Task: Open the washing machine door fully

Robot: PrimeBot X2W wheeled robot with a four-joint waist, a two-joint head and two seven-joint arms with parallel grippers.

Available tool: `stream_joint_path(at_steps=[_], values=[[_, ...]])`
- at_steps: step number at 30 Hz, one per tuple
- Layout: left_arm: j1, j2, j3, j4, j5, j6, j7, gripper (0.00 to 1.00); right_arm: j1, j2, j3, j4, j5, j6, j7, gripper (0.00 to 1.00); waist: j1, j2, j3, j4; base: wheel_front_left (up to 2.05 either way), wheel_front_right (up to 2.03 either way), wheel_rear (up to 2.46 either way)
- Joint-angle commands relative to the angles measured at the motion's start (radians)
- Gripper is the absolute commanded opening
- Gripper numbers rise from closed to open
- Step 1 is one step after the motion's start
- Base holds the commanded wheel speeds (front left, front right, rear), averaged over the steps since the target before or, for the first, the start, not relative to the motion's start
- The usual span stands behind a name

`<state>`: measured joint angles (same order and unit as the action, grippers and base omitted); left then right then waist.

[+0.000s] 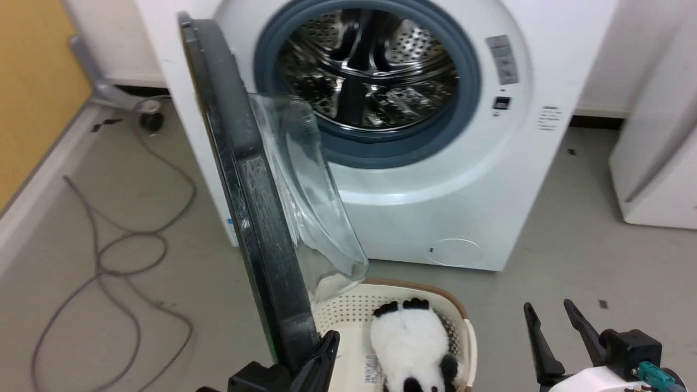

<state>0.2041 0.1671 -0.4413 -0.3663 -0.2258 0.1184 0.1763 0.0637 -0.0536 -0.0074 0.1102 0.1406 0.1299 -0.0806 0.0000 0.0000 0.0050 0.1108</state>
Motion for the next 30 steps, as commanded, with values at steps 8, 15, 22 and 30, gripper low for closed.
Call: stream_joint_path(at_steps=[8, 15, 22, 30], values=[[0.026, 0.005, 0.044, -0.015, 0.01, 0.045, -0.037, 0.0, 0.019, 0.003, -0.012, -0.011, -0.006, 0.001, 0.008, 1.0, 0.0, 0.0, 0.003, 0.104, 0.0, 0.0, 0.0], [0.037, 0.021, 0.122, -0.014, 0.01, 0.091, -0.083, 0.0, 0.021, 0.003, -0.016, -0.033, -0.007, 0.001, 0.012, 1.0, 0.0, 0.0, 0.005, 0.172, 0.0, 0.0, 0.0], [0.027, 0.066, 0.252, 0.067, -0.034, 0.107, -0.151, 0.0, 0.02, 0.003, -0.004, -0.072, -0.015, 0.001, 0.019, 1.0, 0.0, 0.0, 0.008, 0.199, 0.0, 0.0, 0.0], [-0.058, 0.101, 0.411, 0.267, -0.14, 0.087, -0.262, 0.0, 0.028, 0.003, 0.012, -0.144, -0.033, 0.001, 0.039, 1.0, 0.0, 0.0, 0.011, 0.193, 0.0, 0.0, 0.0]])
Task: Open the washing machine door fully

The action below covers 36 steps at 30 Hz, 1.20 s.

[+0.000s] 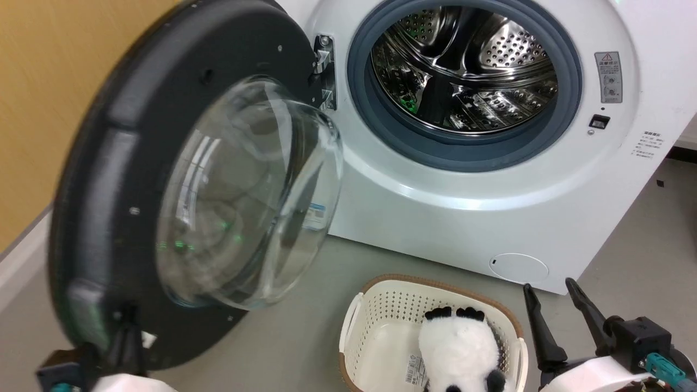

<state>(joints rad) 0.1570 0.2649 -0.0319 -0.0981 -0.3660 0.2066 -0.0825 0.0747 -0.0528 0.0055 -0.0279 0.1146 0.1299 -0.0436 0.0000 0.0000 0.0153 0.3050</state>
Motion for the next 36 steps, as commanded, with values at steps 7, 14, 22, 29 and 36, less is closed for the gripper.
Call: stream_joint_path(at_steps=[7, 14, 22, 29, 36], values=[[-0.126, 0.05, 0.083, 0.218, -0.056, -0.048, -0.096, 0.0, 0.028, 0.003, 0.007, -0.051, -0.009, 0.001, 0.02, 1.0, 0.0, 0.0, 0.009, -0.012, 0.0, 0.0, 0.0], [-0.211, 0.073, 0.119, 0.386, -0.074, -0.082, -0.155, 0.0, 0.031, 0.003, 0.008, -0.063, -0.009, 0.001, 0.029, 1.0, 0.0, 0.0, 0.018, -0.028, 0.0, 0.0, 0.0], [-0.234, 0.065, 0.152, 0.474, -0.063, -0.11, -0.178, 0.0, 0.035, 0.003, -0.001, -0.047, 0.002, 0.001, 0.023, 1.0, 0.0, 0.0, 0.009, -0.035, 0.0, 0.0, 0.0], [-0.243, 0.043, 0.215, 0.466, -0.016, -0.125, -0.179, 0.0, 0.023, 0.003, -0.003, -0.033, 0.004, 0.001, 0.017, 1.0, 0.0, 0.0, 0.0, -0.042, 0.0, 0.0, 0.0], [-0.212, -0.016, 0.269, 0.42, 0.037, -0.142, -0.179, 0.0, 0.021, 0.003, -0.003, -0.027, 0.004, 0.001, 0.011, 1.0, 0.0, 0.0, -0.007, -0.064, 0.0, 0.0, 0.0]])
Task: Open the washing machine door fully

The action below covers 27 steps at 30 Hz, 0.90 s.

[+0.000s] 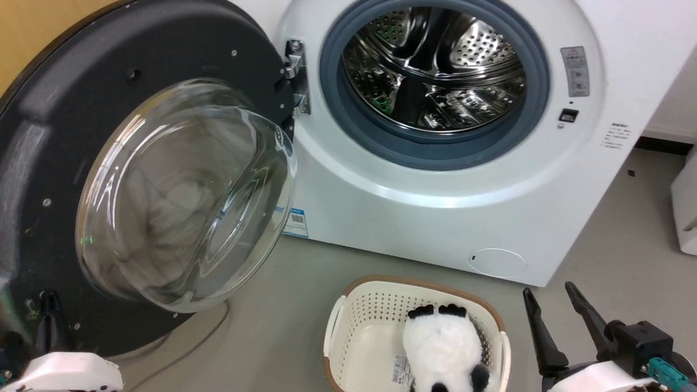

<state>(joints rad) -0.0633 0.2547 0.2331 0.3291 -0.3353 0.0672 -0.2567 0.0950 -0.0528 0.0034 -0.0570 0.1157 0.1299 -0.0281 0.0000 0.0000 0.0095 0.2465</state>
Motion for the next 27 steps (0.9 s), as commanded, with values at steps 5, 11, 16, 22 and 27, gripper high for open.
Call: stream_joint_path(at_steps=[5, 11, 16, 22, 27], values=[[0.088, -0.078, 0.029, -0.094, 0.037, 0.005, -0.005, 0.0, -0.003, 0.003, 0.016, 0.006, -0.005, 0.001, -0.003, 1.0, 0.0, 0.0, -0.009, -0.043, 0.0, 0.0, 0.0], [0.183, -0.146, -0.012, -0.178, 0.08, 0.023, -0.005, 1.0, -0.001, 0.003, 0.022, 0.006, -0.008, 0.001, -0.003, 1.0, 0.0, 0.0, -0.02, -0.081, 0.0, 0.0, 0.0], [0.221, -0.165, -0.069, -0.234, 0.112, 0.026, -0.005, 1.0, -0.003, 0.003, 0.033, 0.005, -0.01, 0.001, -0.011, 1.0, 0.0, 0.0, -0.024, -0.104, 0.0, 0.0, 0.0], [0.228, -0.173, -0.151, -0.273, 0.153, 0.015, 0.001, 1.0, 0.0, 0.003, 0.039, 0.003, -0.021, 0.001, -0.014, 1.0, 0.0, 0.0, -0.031, -0.141, 0.0, 0.0, 0.0], [0.211, -0.167, -0.21, -0.275, 0.188, -0.003, 0.02, 1.0, -0.002, 0.003, 0.045, 0.003, -0.035, 0.001, -0.011, 1.0, 0.0, 0.0, -0.038, -0.184, 0.0, 0.0, 0.0]])
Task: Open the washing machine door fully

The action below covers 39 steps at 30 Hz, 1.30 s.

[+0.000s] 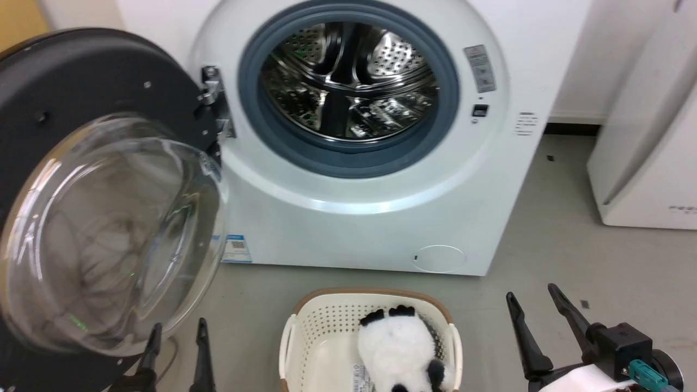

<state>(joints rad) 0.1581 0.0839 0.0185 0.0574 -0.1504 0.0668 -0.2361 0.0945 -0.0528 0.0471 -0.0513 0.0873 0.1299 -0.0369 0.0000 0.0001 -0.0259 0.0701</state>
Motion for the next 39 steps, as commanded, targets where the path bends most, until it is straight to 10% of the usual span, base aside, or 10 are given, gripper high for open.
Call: stream_joint_path(at_steps=[1, 25, 26, 39], values=[[-0.014, 0.004, -0.004, -0.001, 0.006, -0.005, 0.003, 1.0, -0.001, 0.003, 0.002, -0.002, -0.007, 0.001, -0.002, 1.0, 0.0, -0.0001, -0.004, -0.016, 0.0, 0.0, 0.0], [-0.051, 0.018, -0.061, 0.028, -0.006, -0.033, 0.013, 1.0, 0.014, 0.003, 0.001, 0.009, -0.002, 0.001, 0.002, 1.0, 0.0, -0.0001, 0.015, -0.076, 0.0, 0.0, 0.0], [-0.037, 0.014, -0.063, 0.027, -0.004, -0.033, 0.016, 0.0, 0.001, 0.0, 0.0, 0.007, -0.005, 0.0, 0.001, 0.0, 0.0, -0.0001, 0.015, -0.076, 0.0, 0.0, 0.0], [-0.049, 0.008, -0.06, 0.018, 0.012, -0.036, 0.038, 0.0, -0.009, 0.0, -0.006, 0.012, -0.014, 0.0, 0.005, 0.0, 0.0, -0.0001, 0.016, -0.076, 0.0, 0.0, 0.0]])
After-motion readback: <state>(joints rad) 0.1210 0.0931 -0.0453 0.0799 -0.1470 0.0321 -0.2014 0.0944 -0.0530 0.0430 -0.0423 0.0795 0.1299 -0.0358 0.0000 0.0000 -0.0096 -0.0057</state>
